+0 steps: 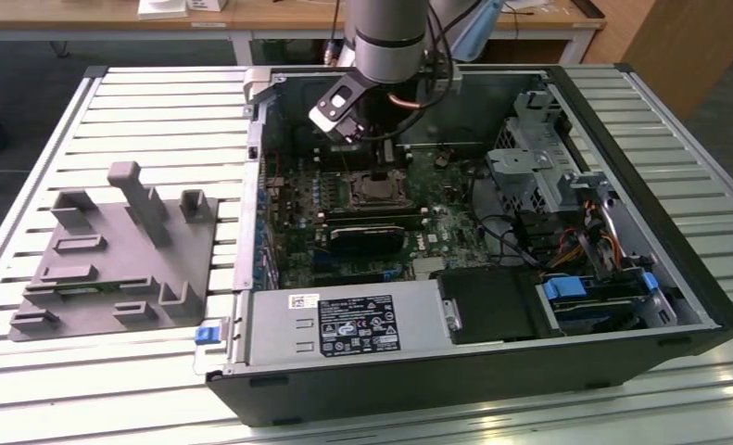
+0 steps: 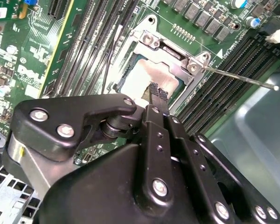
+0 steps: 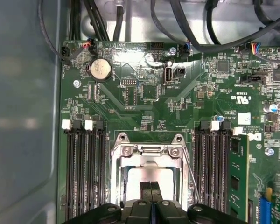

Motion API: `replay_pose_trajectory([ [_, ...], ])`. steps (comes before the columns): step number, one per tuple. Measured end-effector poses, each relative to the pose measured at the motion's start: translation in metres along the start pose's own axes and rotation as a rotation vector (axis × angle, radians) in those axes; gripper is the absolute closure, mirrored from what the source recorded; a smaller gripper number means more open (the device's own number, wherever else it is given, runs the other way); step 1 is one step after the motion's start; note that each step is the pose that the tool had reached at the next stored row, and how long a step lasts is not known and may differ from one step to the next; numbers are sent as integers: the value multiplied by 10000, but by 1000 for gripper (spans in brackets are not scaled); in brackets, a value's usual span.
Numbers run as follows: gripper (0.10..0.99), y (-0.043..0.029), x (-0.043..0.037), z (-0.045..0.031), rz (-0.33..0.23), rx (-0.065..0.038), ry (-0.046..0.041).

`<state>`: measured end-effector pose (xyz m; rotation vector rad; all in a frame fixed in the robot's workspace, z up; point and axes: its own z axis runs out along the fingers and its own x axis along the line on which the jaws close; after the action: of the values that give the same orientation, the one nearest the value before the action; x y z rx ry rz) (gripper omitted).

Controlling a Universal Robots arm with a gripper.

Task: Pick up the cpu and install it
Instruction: 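Install the first cpu locking lever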

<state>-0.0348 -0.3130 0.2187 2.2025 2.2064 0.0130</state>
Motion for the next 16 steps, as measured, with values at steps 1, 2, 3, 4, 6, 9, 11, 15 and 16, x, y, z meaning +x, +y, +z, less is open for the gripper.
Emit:
replay_pose_trajectory([
  [1, 980, 0, 0, -17, 0, 1, -1],
  [2, 980, 1, 0, -35, 0, 0, 0],
  [3, 980, 1, -1, -57, 0, 0, 1],
  [4, 980, 2, -1, -85, 0, 0, 0],
  [6, 980, 3, -1, -142, 0, 0, 0],
  [9, 980, 5, -3, -225, 0, 0, 0],
  [11, 980, 6, -3, -281, 0, 0, -1],
  [15, 980, 9, -5, -415, 0, 0, 0],
  [16, 980, 10, -5, -448, 0, 0, 0],
])
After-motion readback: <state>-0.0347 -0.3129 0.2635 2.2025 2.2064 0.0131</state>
